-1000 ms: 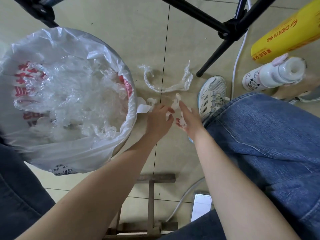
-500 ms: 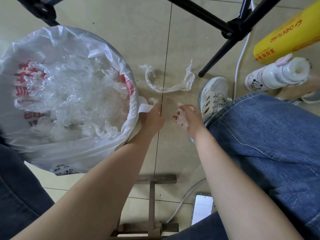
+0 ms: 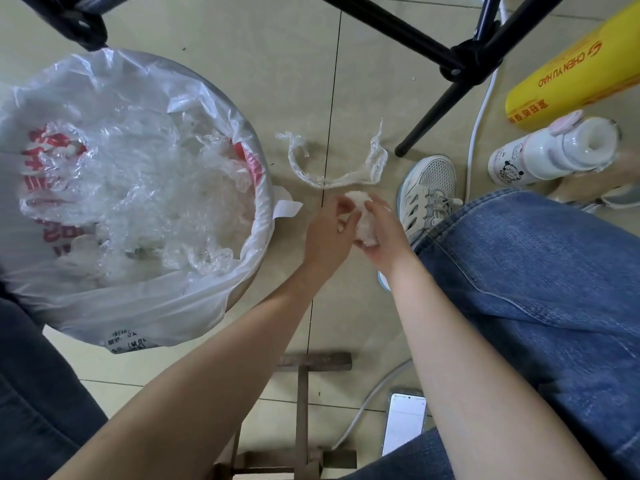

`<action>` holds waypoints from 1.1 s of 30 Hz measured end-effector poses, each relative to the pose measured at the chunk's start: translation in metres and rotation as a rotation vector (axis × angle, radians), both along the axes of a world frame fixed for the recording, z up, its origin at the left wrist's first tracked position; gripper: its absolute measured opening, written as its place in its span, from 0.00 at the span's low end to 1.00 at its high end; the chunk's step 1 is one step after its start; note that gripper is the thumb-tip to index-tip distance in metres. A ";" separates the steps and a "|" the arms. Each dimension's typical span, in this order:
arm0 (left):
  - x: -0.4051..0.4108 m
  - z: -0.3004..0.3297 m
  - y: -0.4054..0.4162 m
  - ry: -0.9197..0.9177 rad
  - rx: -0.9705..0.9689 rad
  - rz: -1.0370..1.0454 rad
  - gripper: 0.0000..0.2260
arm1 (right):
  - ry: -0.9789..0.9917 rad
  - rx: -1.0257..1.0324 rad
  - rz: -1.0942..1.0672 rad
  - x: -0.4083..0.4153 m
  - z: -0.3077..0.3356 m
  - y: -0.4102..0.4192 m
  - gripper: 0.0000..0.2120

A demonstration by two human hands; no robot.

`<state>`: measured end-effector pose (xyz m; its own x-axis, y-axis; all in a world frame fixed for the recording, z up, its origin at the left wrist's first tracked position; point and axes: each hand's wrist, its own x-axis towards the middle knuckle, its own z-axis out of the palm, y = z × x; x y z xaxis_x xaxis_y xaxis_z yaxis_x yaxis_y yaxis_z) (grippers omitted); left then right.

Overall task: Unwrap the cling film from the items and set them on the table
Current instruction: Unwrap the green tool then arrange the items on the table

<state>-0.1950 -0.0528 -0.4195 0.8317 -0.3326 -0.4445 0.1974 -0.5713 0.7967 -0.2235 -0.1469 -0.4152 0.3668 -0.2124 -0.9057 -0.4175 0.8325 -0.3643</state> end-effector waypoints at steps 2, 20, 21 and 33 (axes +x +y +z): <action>0.004 -0.002 -0.002 -0.089 0.056 -0.035 0.08 | -0.008 0.009 -0.036 0.001 0.004 -0.004 0.11; 0.054 -0.037 -0.017 -0.204 0.824 -0.806 0.24 | 0.114 -0.033 -0.050 0.016 -0.008 -0.020 0.06; 0.055 -0.037 -0.019 -0.211 0.835 -0.800 0.23 | 0.108 -0.029 -0.058 0.016 -0.008 -0.019 0.06; 0.022 0.043 -0.031 -0.256 -0.052 -0.004 0.08 | 0.012 -0.130 -0.083 0.028 0.030 -0.025 0.25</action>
<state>-0.1728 -0.0843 -0.3760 0.9136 -0.3527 -0.2020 -0.0165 -0.5287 0.8487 -0.1955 -0.1723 -0.3854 0.3322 -0.3578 -0.8727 -0.3539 0.8104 -0.4669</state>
